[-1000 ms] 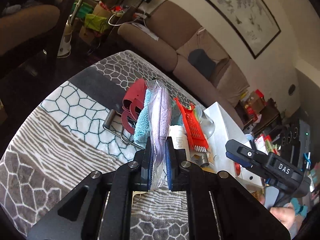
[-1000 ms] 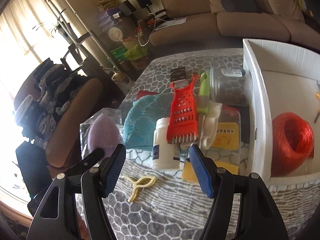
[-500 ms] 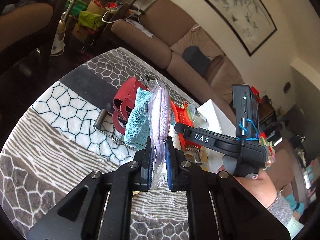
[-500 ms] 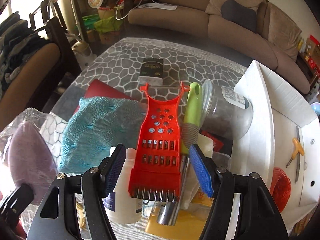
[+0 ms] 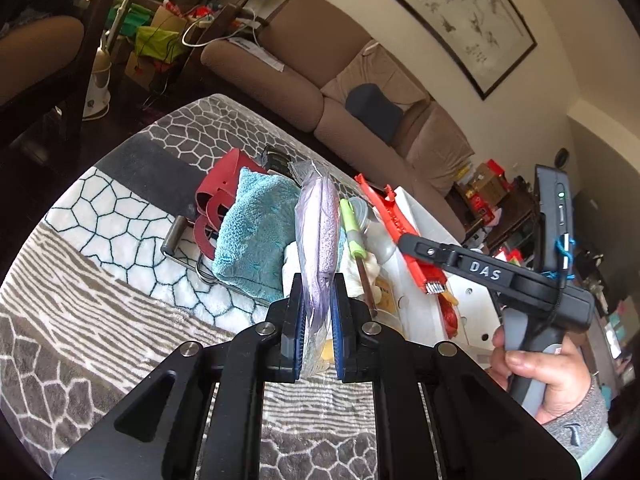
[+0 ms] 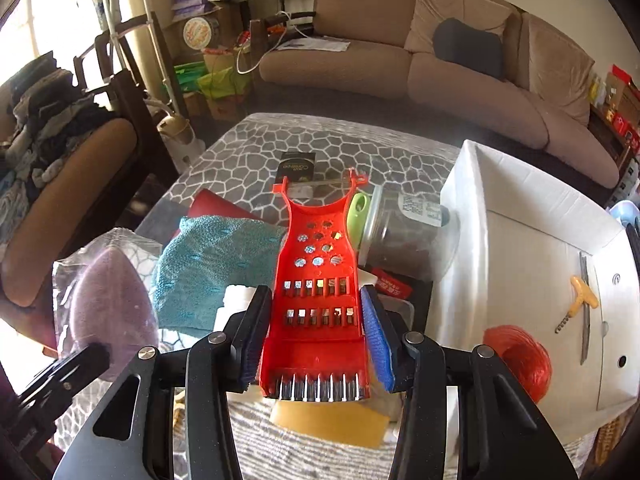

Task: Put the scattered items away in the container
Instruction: 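Lower the bagged sponge and red grater into the white box, opening both grippers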

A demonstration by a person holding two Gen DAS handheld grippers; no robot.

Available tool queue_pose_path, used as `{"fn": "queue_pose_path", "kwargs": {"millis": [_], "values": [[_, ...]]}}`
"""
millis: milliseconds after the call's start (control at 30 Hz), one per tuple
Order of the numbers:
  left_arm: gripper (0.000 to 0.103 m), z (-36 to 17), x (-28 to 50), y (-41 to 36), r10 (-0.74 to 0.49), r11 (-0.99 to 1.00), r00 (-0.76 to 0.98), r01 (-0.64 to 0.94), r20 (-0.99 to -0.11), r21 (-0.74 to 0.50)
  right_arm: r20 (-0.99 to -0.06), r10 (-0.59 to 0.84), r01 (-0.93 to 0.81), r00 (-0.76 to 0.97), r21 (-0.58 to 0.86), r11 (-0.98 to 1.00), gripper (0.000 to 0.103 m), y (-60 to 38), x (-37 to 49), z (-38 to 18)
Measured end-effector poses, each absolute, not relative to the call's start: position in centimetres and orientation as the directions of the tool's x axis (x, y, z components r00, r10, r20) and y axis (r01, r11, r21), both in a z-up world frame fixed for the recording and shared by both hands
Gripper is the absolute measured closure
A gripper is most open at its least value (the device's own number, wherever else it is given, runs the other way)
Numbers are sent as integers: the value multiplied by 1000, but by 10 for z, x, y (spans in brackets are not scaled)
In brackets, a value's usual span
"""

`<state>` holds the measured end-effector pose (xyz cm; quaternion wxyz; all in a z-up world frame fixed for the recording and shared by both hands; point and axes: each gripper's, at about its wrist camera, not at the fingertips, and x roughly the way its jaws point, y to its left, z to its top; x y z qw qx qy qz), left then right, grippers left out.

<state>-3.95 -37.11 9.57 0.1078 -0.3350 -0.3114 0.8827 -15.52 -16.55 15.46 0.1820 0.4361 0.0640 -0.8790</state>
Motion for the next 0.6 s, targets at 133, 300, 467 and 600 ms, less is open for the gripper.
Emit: {"fn": "queue_pose_path", "kwargs": {"millis": [133, 300, 467, 600], "values": [[93, 102, -33, -349, 441, -779, -735, -27, -516, -627, -764, -326, 356, -558, 135, -925, 57, -123, -138, 178], [93, 128, -36, -306, 483, -784, -709, -88, -514, -615, -741, -351, 319, -572, 192, -928, 57, -65, -121, 195], [93, 167, -59, -248, 503, -808, -689, -160, -523, -567, -731, -320, 252, -602, 206, -946, 57, 3, -120, 202], [93, 178, -91, -195, 517, -821, -656, -198, -550, -535, -731, -282, 186, -621, 212, -959, 57, 62, -127, 201]]}}
